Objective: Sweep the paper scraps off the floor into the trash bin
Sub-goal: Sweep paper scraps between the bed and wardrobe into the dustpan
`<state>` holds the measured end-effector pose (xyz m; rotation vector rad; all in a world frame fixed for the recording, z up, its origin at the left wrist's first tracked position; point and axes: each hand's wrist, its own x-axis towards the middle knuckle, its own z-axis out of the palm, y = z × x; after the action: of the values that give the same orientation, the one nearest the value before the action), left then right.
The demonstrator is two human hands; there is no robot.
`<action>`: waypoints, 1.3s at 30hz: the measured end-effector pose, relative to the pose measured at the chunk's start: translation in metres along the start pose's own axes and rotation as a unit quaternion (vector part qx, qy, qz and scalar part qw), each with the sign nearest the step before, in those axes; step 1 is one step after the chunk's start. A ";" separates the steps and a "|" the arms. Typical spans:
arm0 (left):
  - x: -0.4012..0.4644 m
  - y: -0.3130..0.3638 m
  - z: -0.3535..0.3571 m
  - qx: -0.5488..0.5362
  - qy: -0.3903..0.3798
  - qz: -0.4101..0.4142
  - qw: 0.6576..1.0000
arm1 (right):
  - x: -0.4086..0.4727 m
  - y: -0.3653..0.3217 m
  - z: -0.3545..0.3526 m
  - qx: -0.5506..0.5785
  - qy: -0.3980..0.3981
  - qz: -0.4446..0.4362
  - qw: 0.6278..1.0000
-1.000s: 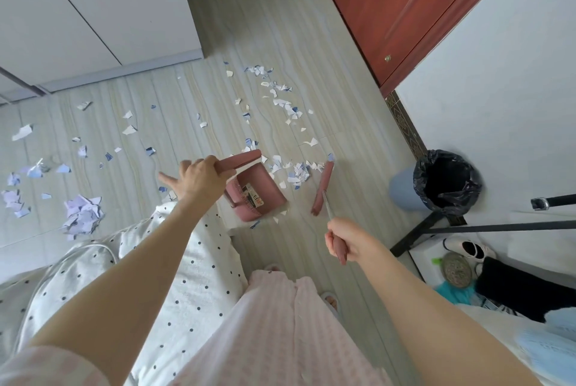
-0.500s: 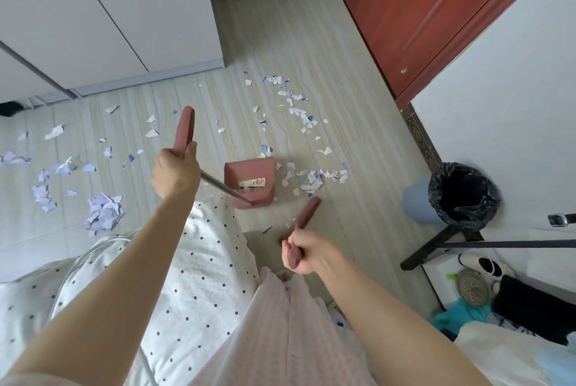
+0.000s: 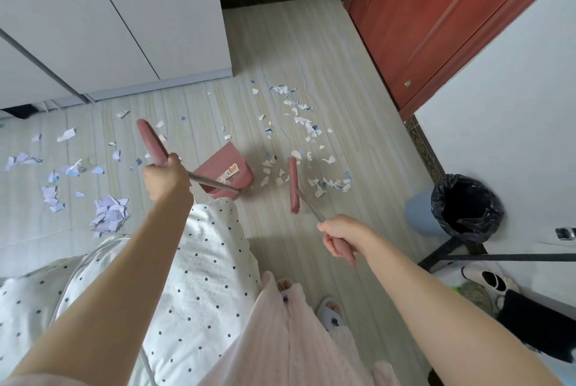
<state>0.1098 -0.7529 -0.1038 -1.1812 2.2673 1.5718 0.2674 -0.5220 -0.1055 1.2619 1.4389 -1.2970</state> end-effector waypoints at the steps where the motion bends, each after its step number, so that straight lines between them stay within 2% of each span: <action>1: -0.001 0.002 0.000 -0.014 -0.003 -0.011 1.000 | -0.005 -0.001 -0.005 -0.049 0.015 -0.011 0.999; 6: -0.005 0.012 -0.003 -0.031 -0.034 -0.032 0.998 | -0.003 -0.011 -0.025 -0.060 0.032 -0.038 0.997; 11: -0.021 0.019 0.017 -0.028 -0.054 -0.002 0.998 | 0.008 -0.029 -0.058 -0.137 0.065 -0.060 0.987; 15: -0.035 0.030 0.045 -0.010 -0.037 0.017 0.999 | 0.022 -0.044 -0.103 -0.121 0.097 -0.075 0.985; 21: -0.041 0.060 0.089 0.021 -0.003 0.022 1.000 | 0.056 -0.068 -0.158 -0.063 0.129 -0.043 0.989; 28: -0.047 0.096 0.142 0.052 0.035 0.008 0.998 | 0.098 -0.106 -0.206 0.004 0.061 0.005 0.998; 34: -0.044 0.114 0.148 0.021 0.054 -0.026 0.998 | 0.089 -0.144 -0.176 0.003 -0.023 0.028 0.999; 39: -0.032 0.128 0.146 -0.020 0.063 -0.065 0.996 | 0.087 -0.174 -0.166 0.058 -0.073 -0.013 0.996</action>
<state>0.0017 -0.5948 -0.0580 -1.4440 2.1920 1.5422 0.0896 -0.3398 -0.1337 1.2011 1.2962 -1.4769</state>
